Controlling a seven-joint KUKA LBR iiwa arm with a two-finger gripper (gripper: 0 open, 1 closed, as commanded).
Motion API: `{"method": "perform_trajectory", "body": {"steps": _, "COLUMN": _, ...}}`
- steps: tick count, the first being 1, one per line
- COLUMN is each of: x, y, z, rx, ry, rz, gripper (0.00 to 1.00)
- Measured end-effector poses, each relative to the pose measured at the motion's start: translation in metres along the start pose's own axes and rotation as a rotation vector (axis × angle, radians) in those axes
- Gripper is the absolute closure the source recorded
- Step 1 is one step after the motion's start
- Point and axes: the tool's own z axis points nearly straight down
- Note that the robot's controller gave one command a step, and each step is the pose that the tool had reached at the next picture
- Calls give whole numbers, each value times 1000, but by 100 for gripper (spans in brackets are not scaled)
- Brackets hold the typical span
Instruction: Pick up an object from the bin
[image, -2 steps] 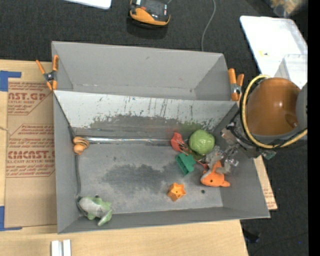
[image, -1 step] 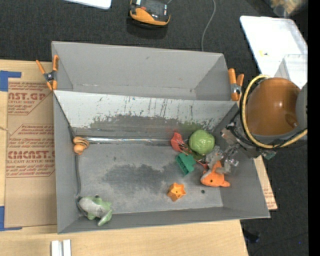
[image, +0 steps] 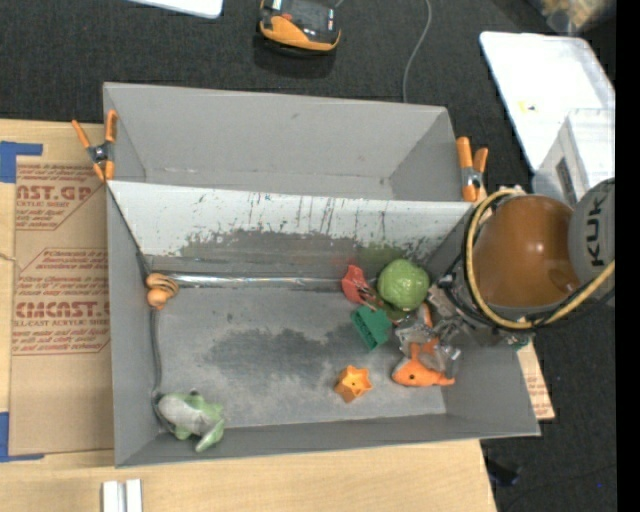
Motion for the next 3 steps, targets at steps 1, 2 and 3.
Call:
{"method": "perform_trajectory", "body": {"steps": 1, "x": -45, "y": 5, "z": 4, "rx": 5, "ry": 1, "rz": 104, "gripper": 100}}
{"method": "perform_trajectory", "body": {"steps": 2, "x": -43, "y": -43, "z": 0, "rx": -2, "ry": 2, "rz": -58, "gripper": 100}}
{"method": "perform_trajectory", "body": {"steps": 3, "x": -35, "y": -46, "z": 1, "rx": 3, "ry": -11, "rz": -31, "gripper": 100}}
